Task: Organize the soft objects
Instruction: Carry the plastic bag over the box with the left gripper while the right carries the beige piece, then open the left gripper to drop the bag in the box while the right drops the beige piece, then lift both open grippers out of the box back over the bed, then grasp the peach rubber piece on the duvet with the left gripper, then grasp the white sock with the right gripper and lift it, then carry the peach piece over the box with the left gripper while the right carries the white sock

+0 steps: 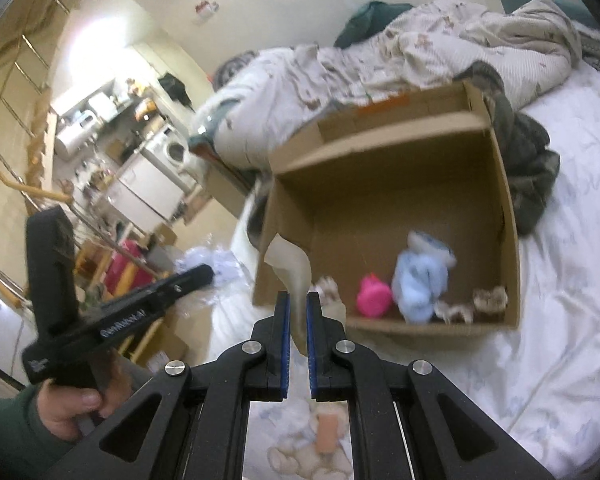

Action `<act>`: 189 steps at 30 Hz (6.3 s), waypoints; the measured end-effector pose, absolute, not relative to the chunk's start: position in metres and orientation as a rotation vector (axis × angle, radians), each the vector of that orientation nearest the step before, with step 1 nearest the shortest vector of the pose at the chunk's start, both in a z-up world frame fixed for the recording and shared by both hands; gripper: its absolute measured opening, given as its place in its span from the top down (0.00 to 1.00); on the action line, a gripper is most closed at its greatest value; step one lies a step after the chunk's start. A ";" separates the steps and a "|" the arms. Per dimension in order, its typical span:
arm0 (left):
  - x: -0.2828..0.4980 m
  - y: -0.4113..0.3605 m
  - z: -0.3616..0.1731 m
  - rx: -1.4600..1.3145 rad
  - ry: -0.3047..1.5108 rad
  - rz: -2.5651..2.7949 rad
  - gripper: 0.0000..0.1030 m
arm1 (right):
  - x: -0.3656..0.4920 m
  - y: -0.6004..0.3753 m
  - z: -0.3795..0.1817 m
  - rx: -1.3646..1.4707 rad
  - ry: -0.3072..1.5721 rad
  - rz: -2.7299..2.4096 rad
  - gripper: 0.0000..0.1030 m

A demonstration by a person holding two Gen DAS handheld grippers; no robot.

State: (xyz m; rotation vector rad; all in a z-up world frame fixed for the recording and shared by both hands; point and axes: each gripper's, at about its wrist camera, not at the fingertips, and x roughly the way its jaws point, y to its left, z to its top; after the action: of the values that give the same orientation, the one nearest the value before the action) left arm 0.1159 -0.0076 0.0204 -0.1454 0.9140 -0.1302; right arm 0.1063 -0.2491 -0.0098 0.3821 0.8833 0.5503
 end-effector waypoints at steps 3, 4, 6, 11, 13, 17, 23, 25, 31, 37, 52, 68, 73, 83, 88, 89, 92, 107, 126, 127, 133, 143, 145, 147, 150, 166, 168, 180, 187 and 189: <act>0.130 -0.008 0.024 -0.131 0.908 -0.140 0.88 | 0.119 -0.256 -0.004 0.424 0.880 0.551 0.92; 0.133 -0.009 0.024 -0.130 0.909 -0.141 0.88 | 0.124 -0.257 -0.003 0.428 0.886 0.548 0.92; 0.142 -0.011 0.023 -0.129 0.912 -0.147 0.88 | 0.132 -0.256 -0.002 0.420 0.890 0.543 0.92; 0.160 -0.022 0.012 -0.094 0.913 -0.153 0.88 | 0.156 -0.249 -0.008 0.358 0.910 0.519 0.92; 0.163 -0.028 -0.001 -0.057 0.915 -0.150 0.88 | 0.160 -0.247 -0.019 0.356 0.930 0.509 0.92; 0.170 -0.033 -0.033 -0.049 0.991 -0.133 0.88 | 0.164 -0.242 -0.050 0.328 1.002 0.457 0.92; 0.177 -0.044 -0.052 -0.005 1.021 -0.127 0.88 | 0.174 -0.236 -0.070 0.288 1.072 0.428 0.92; 0.178 -0.046 -0.055 -0.003 1.028 -0.130 0.88 | 0.175 -0.236 -0.075 0.289 1.087 0.421 0.92; 0.180 -0.047 -0.065 -0.017 1.080 -0.131 0.88 | 0.183 -0.239 -0.082 0.305 1.111 0.404 0.91; 0.180 -0.048 -0.071 -0.005 1.097 -0.118 0.88 | 0.184 -0.236 -0.085 0.299 1.127 0.409 0.91; 0.176 -0.047 -0.072 0.002 1.101 -0.112 0.87 | 0.185 -0.227 -0.089 0.250 1.137 0.407 0.91; 0.174 -0.051 -0.067 0.014 1.083 -0.097 0.37 | 0.182 -0.234 -0.082 0.267 1.096 0.376 0.32; 0.170 -0.052 -0.065 0.030 1.080 -0.101 0.37 | 0.178 -0.240 -0.081 0.280 1.099 0.356 0.32; 0.155 -0.037 -0.055 0.032 1.048 -0.077 0.37 | 0.163 -0.244 -0.075 0.285 1.095 0.334 0.32; 0.143 -0.027 -0.048 0.021 1.037 -0.060 0.37 | 0.154 -0.243 -0.073 0.278 1.096 0.334 0.32; 0.141 -0.025 -0.047 0.021 1.035 -0.055 0.37 | 0.152 -0.243 -0.073 0.278 1.097 0.335 0.32; 0.133 -0.021 -0.048 0.009 1.042 -0.043 0.37 | 0.146 -0.243 -0.074 0.286 1.104 0.334 0.32; 0.094 -0.018 -0.068 -0.080 1.139 -0.077 0.37 | 0.127 -0.249 -0.081 0.314 1.150 0.327 0.32; 0.061 -0.100 -0.150 0.074 1.456 -0.361 0.69 | 0.122 -0.281 -0.091 0.370 1.211 0.273 0.32; 0.062 -0.100 -0.154 0.055 1.478 -0.363 0.69 | 0.122 -0.281 -0.092 0.371 1.214 0.271 0.32; 0.062 -0.088 -0.156 -0.032 1.510 -0.334 0.94 | 0.125 -0.272 -0.098 0.359 1.241 0.277 0.32; 0.066 -0.032 -0.119 -0.076 1.362 -0.168 0.95 | 0.138 -0.229 -0.132 0.380 1.375 0.395 0.32; 0.070 -0.018 -0.116 -0.079 1.346 -0.139 0.95 | 0.140 -0.214 -0.145 0.366 1.426 0.426 0.32; 0.069 -0.005 -0.114 -0.105 1.340 -0.110 0.95 | 0.141 -0.202 -0.152 0.333 1.448 0.436 0.32; 0.071 0.010 -0.108 -0.121 1.329 -0.086 0.95 | 0.143 -0.183 -0.161 0.282 1.473 0.461 0.42; 0.078 0.000 -0.111 -0.098 1.302 -0.066 0.95 | 0.127 -0.178 -0.150 0.192 1.445 0.515 0.91; 0.078 -0.002 -0.110 -0.095 1.294 -0.064 0.95 | 0.121 -0.183 -0.144 0.197 1.431 0.521 0.91; 0.077 -0.017 -0.057 -0.008 1.140 -0.081 0.95 | 0.098 -0.210 -0.079 0.278 1.247 0.560 0.91; 0.097 -0.015 -0.014 -0.008 1.038 -0.090 0.95 | 0.109 -0.222 -0.032 0.369 1.069 0.565 0.91; 0.106 -0.012 -0.007 -0.014 1.013 -0.083 0.95 | 0.114 -0.221 -0.021 0.378 1.036 0.559 0.91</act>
State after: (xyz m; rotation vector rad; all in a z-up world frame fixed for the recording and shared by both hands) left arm 0.1056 -0.0117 -0.0073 -0.0138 1.0133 -0.0827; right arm 0.1137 -0.2210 -0.0215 0.3776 1.0357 0.5592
